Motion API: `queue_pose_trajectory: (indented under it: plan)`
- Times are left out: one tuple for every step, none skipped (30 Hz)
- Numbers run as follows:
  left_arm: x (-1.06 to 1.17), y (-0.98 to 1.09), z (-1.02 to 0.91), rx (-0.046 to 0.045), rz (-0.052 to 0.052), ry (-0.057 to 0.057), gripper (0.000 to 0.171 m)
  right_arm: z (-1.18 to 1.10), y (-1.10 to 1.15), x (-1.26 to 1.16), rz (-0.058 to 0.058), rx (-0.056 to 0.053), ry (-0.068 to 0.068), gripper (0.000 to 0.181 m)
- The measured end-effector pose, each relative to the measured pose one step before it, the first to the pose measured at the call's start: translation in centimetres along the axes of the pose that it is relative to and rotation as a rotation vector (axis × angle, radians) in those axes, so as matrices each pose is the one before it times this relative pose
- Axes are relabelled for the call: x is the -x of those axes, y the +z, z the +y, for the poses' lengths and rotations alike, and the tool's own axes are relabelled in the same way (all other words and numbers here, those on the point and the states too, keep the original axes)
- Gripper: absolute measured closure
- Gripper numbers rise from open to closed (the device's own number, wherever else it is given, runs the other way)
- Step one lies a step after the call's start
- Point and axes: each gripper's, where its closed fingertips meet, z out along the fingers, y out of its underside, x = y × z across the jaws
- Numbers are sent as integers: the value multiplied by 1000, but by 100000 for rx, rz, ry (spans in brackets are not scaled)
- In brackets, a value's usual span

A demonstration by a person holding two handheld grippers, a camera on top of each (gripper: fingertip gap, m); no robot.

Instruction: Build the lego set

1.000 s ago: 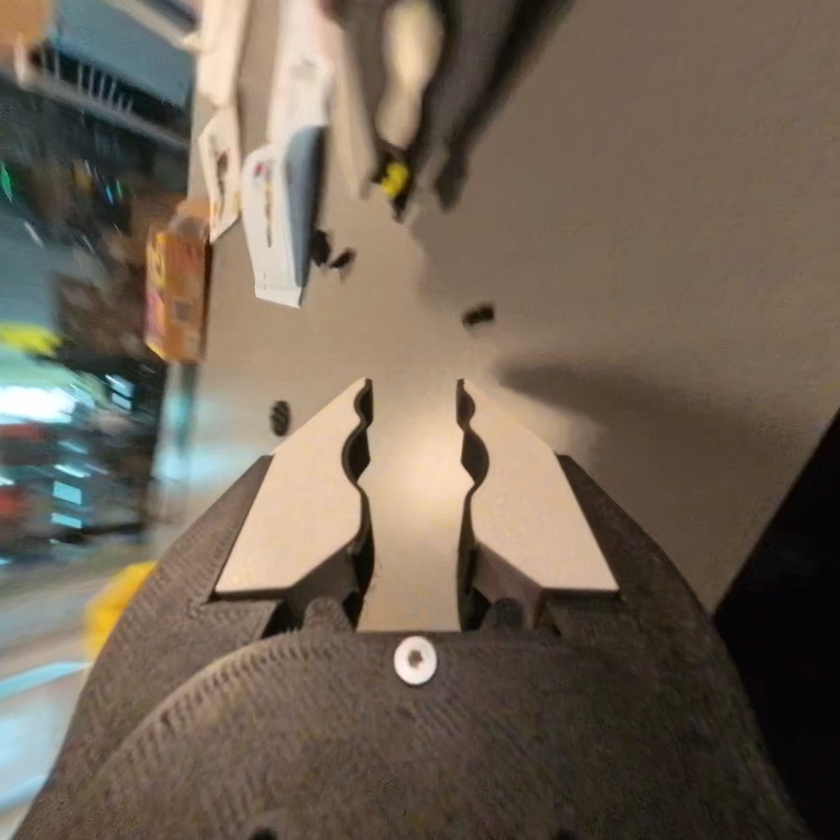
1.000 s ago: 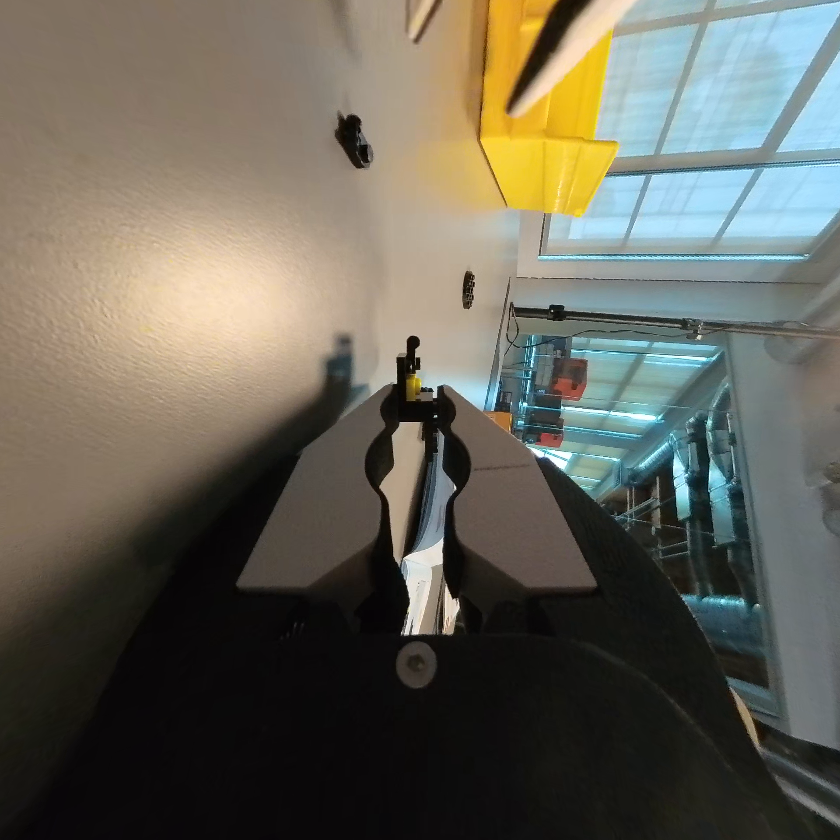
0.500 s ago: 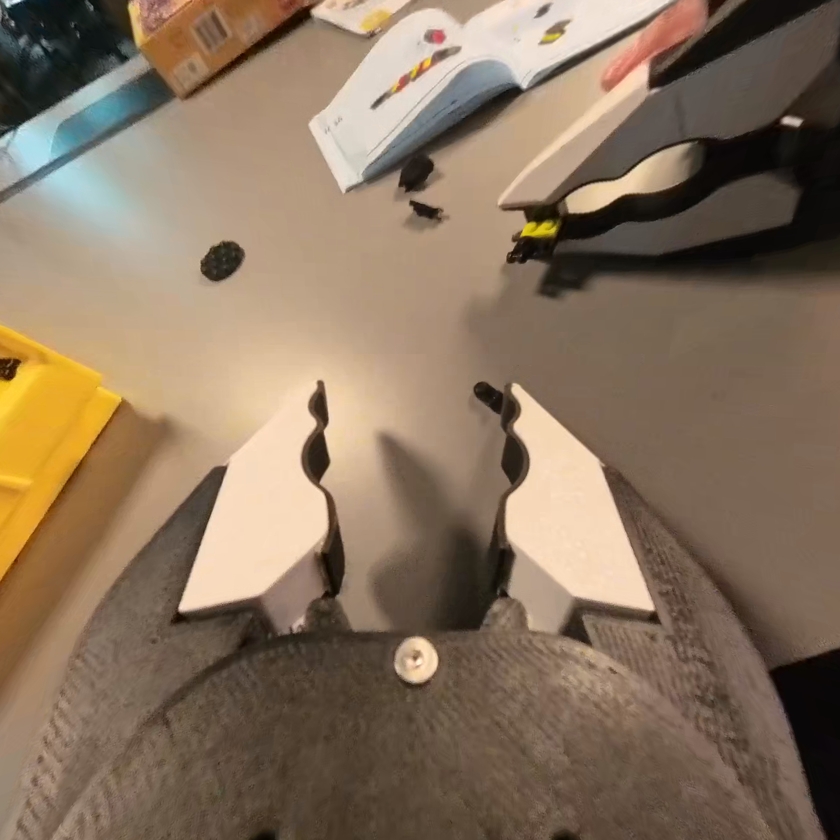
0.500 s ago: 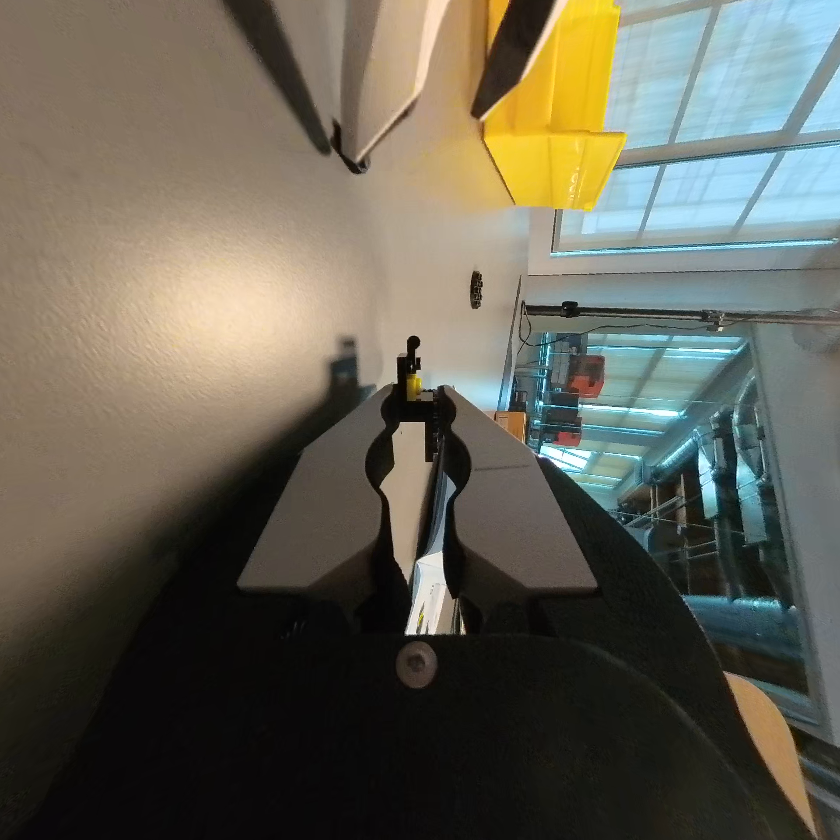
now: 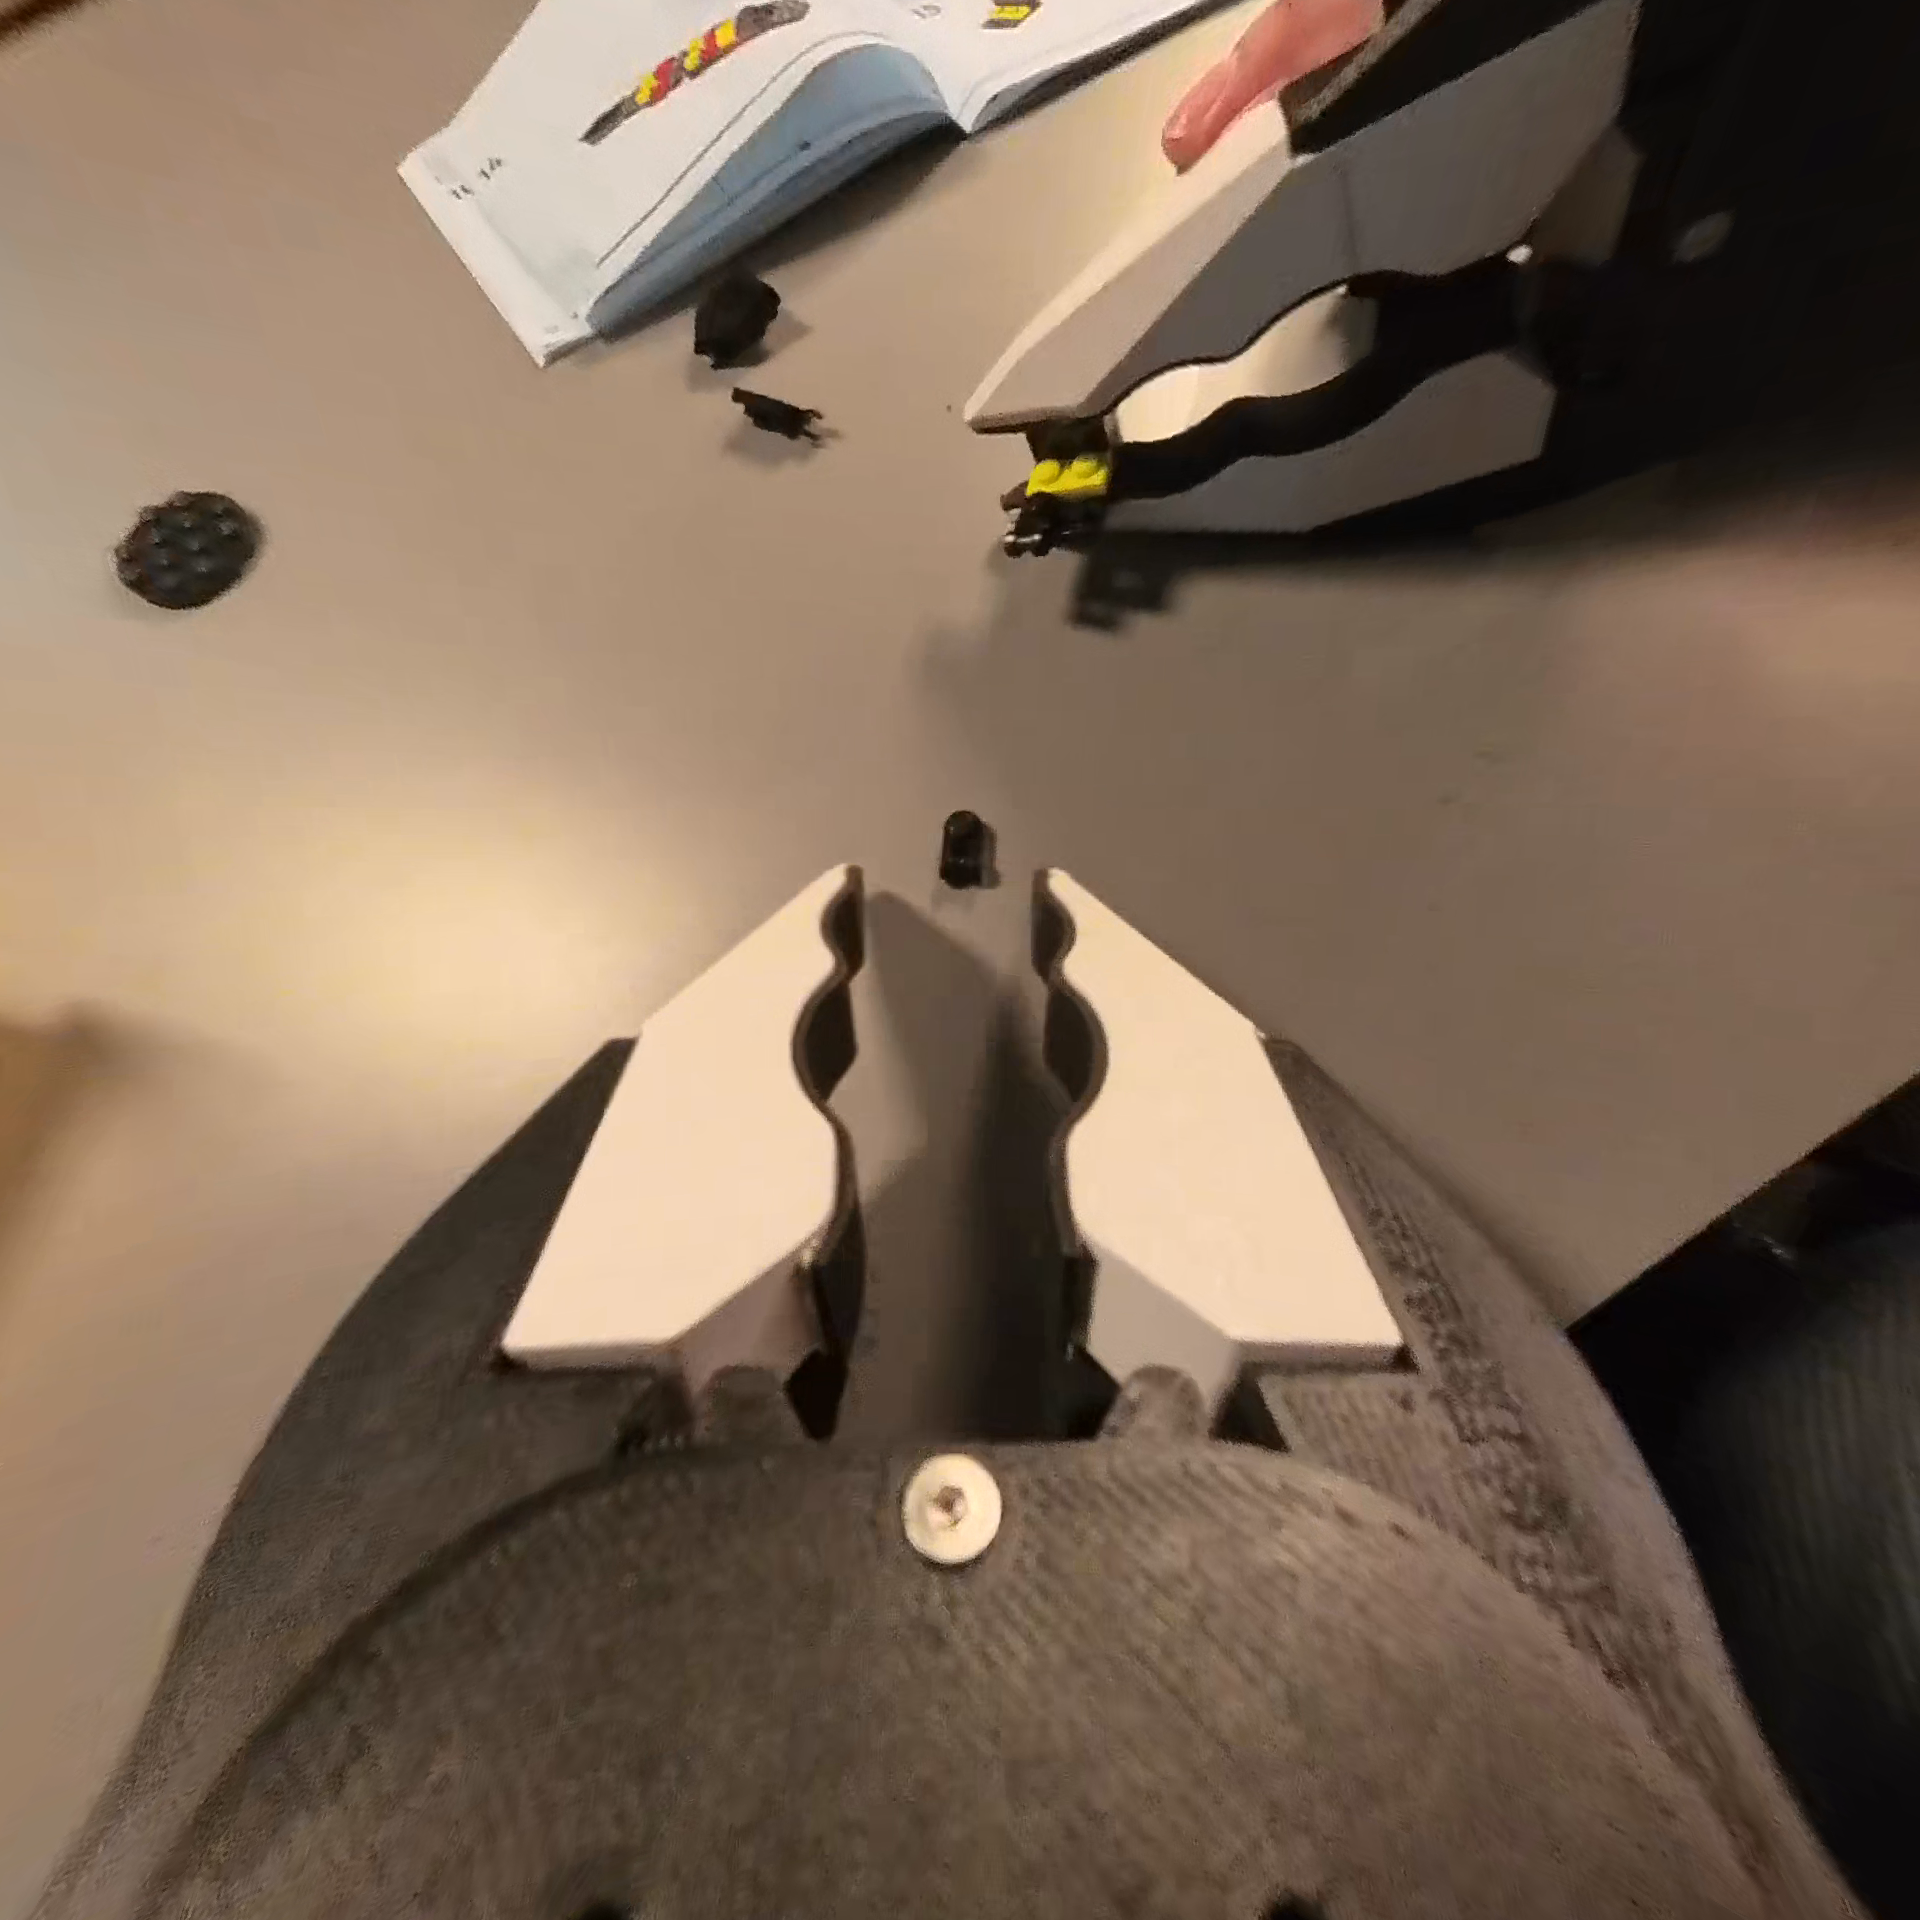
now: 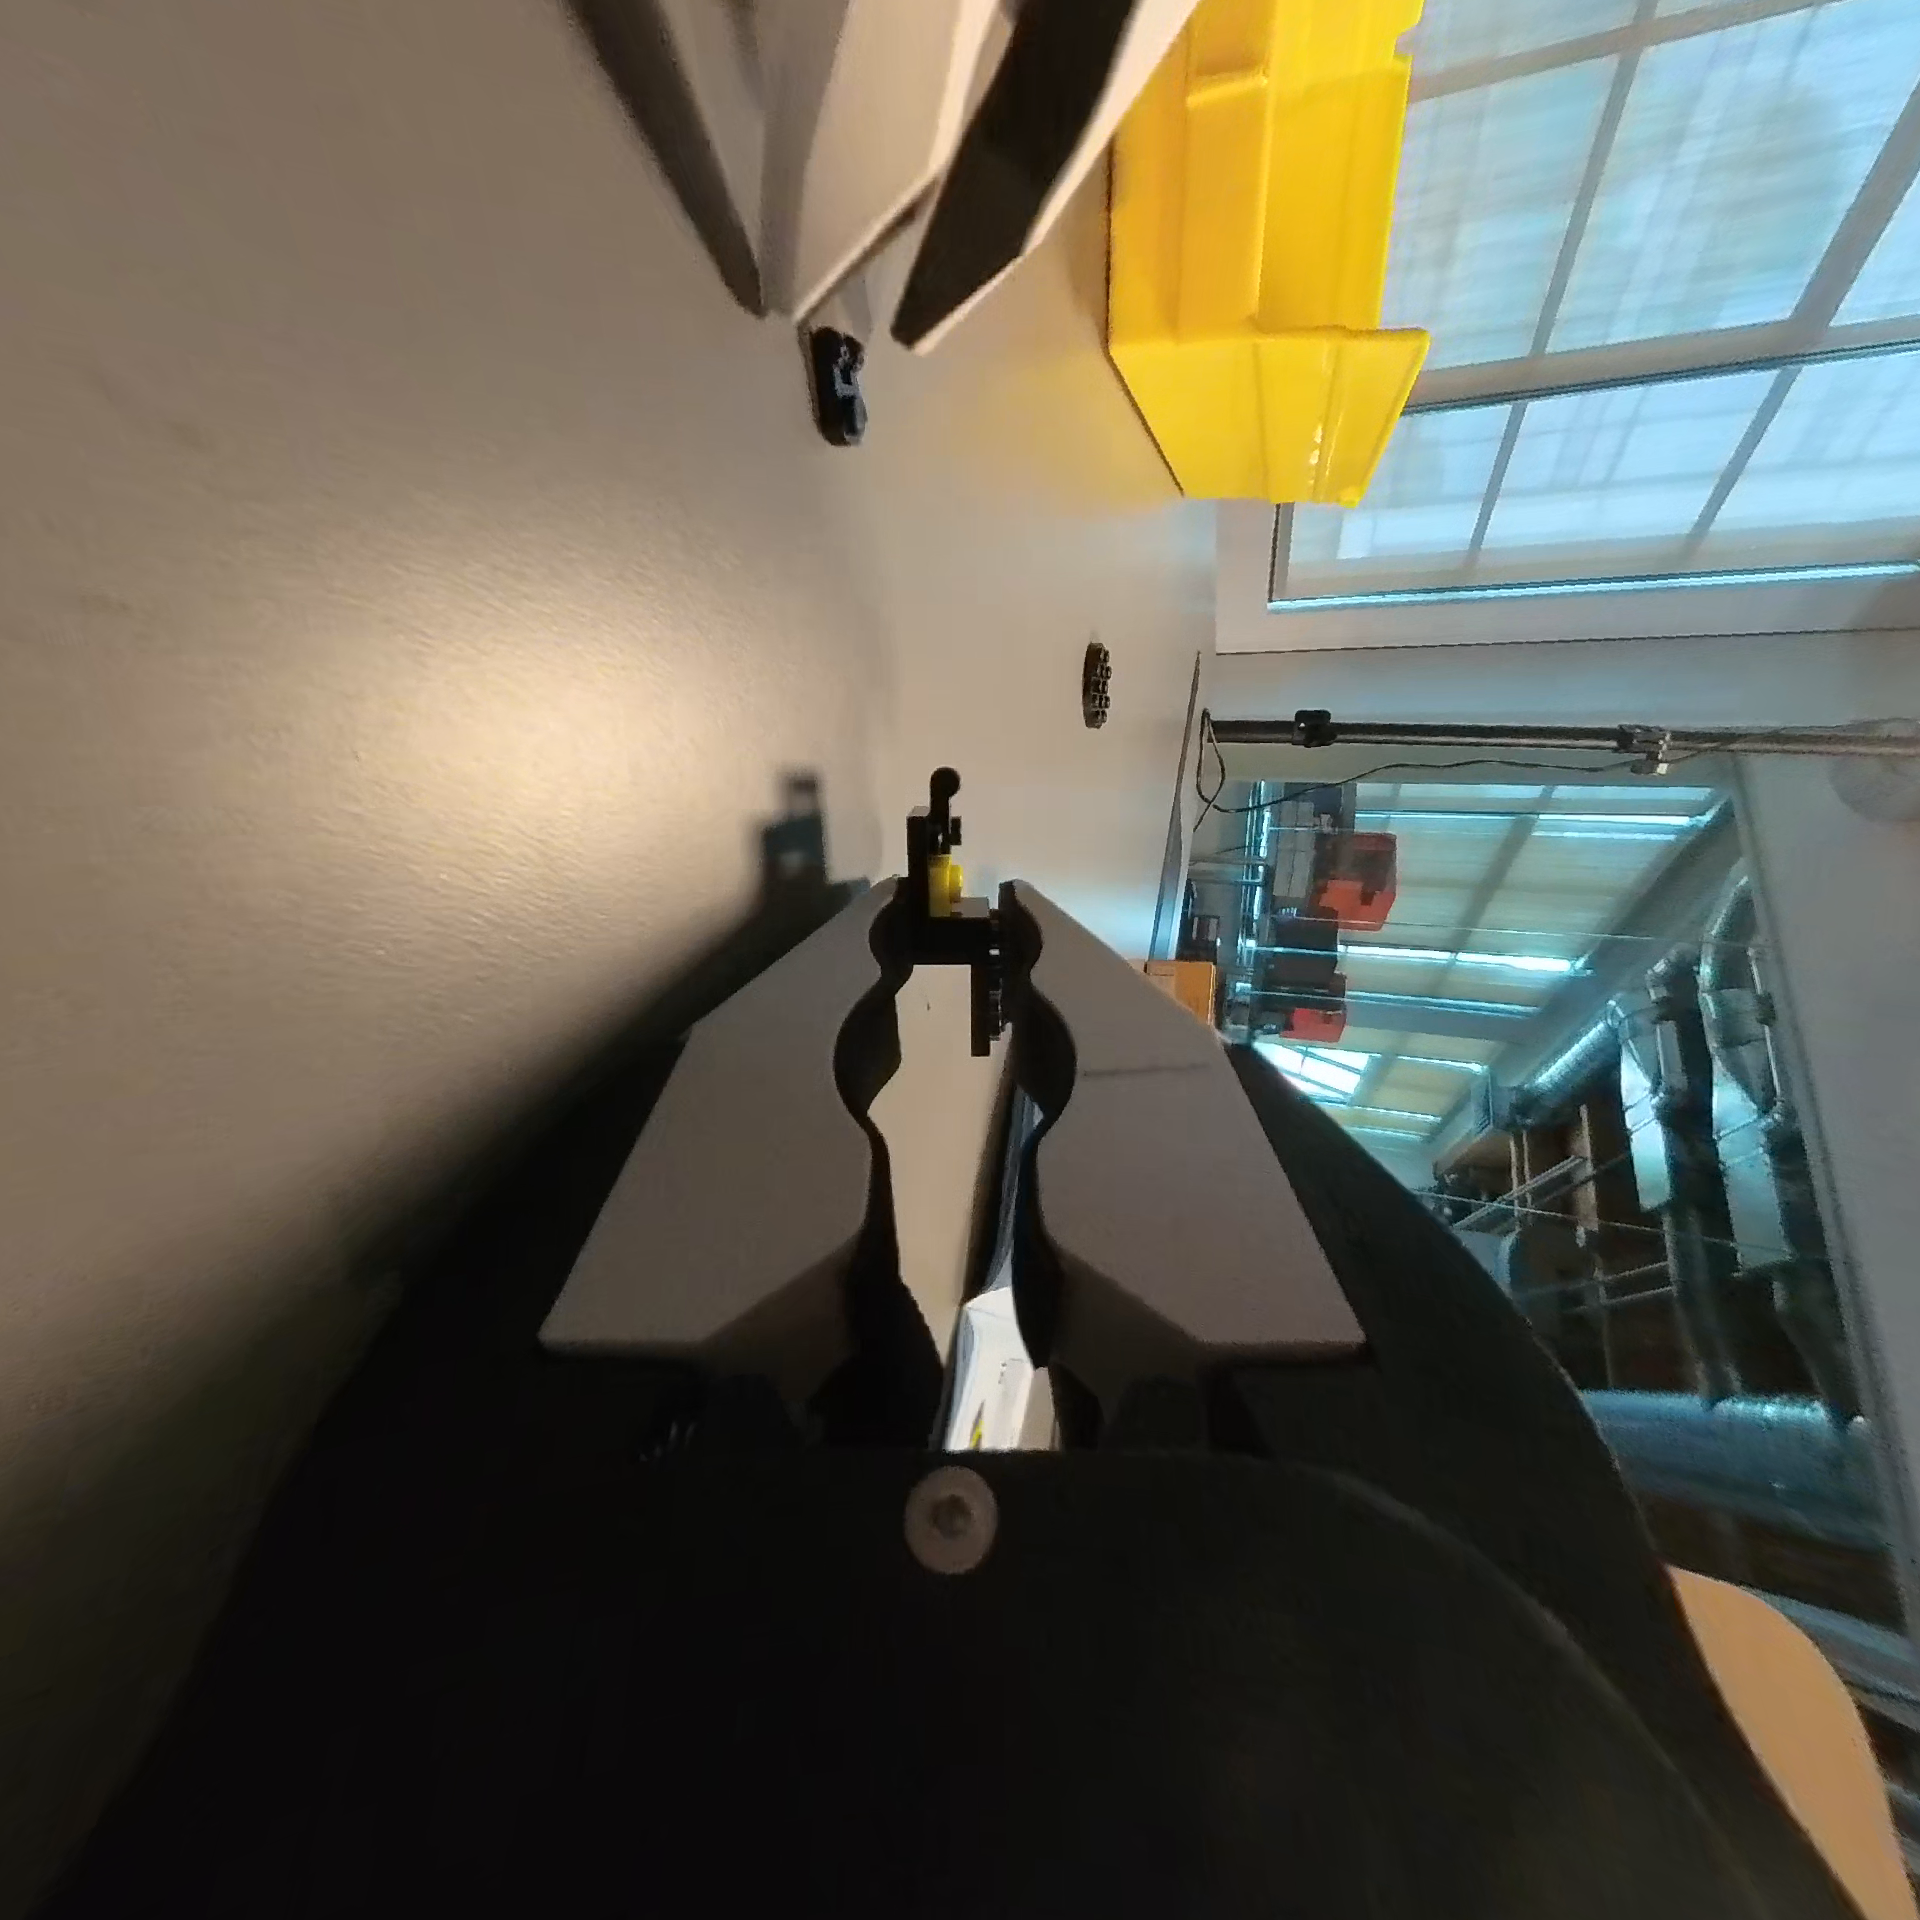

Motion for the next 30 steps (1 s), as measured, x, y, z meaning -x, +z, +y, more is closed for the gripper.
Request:
queue_pose_trajectory:
  plan:
    - [-119,56,-14,213,1604,-742,142,-76,-11,-21,241,-133,-611,168]
    - [-19,42,-7,178,779,-839,143,-73,-22,-18,210,-170,-532,168]
    - [-158,35,6,190,1671,-463,144,-80,-12,-25,196,-212,-471,168]
    - [-334,24,-8,160,2757,28,144,-102,-25,-26,225,-288,-521,168]
    - [-60,38,1,202,1061,-883,143,-120,-27,-14,232,-280,-664,168]
    - [-24,36,-11,216,1026,-1161,143,-133,-21,-4,196,-304,-733,168]
    - [29,38,-27,70,649,-868,144,-123,-13,-7,191,-303,-724,168]
    - [110,44,-38,2,-503,-164,146,-108,-20,-8,179,-260,-614,167]
    - [61,52,-42,28,-554,461,148,-93,-10,-4,93,-222,-346,168]
    - [-77,56,-40,95,90,782,151,-57,-11,-11,6,-104,-112,168]
    - [-77,58,-45,63,82,761,153,-25,1,-13,-2,-30,-69,168]
    - [-75,47,-33,109,-5,606,157,-21,13,-9,10,-15,-76,168]
    - [-91,29,-3,130,189,639,163,-27,2,-15,10,-45,-72,168]
    - [8,9,-13,119,-264,561,163,-60,1,-13,22,-133,-61,168]
    - [6,21,-40,68,-83,465,164,-51,1,-19,50,-140,-89,168]
    - [77,49,-69,-139,-733,316,164,-57,10,-12,-6,-117,-60,168]
    - [14,48,-197,-694,-729,674,164,-35,6,-8,15,-37,-90,168]
    - [-283,-36,-562,-2710,682,764,164,-45,-9,-18,103,-94,-143,168]
    - [-515,-86,-848,-3870,2117,93,164,-89,-28,-24,130,-242,-187,168]
    - [-495,-29,-834,-3149,2295,-572,164,-122,-26,-7,73,-334,-233,167]
    - [-347,88,-599,-1307,1802,-401,164,-110,-28,-18,115,-313,-307,167]
    - [-223,180,-396,40,1246,111,164,-98,-17,-2,95,-246,-339,167]
    - [-156,226,-361,86,833,738,164,-83,-24,-10,58,-268,-248,167]
    - [-67,211,-308,302,519,904,164,-65,-22,-10,51,-218,-79,167]
    - [4,184,-252,854,379,528,164,-62,-17,-25,107,-195,1,168]
    - [44,149,-200,1210,282,15,164,-54,-17,-8,12,-214,48,168]
    - [-4,146,-197,1016,604,167,164,-39,-11,-10,40,-115,-10,167]
    - [-5,125,-192,667,531,390,164,-26,-4,-21,131,-38,-81,167]
    - [-7,139,-116,837,515,461,164,-16,-18,-39,187,-92,11,167]
    - [-51,158,-11,1385,853,417,164,-21,-16,-48,185,-55,188,167]
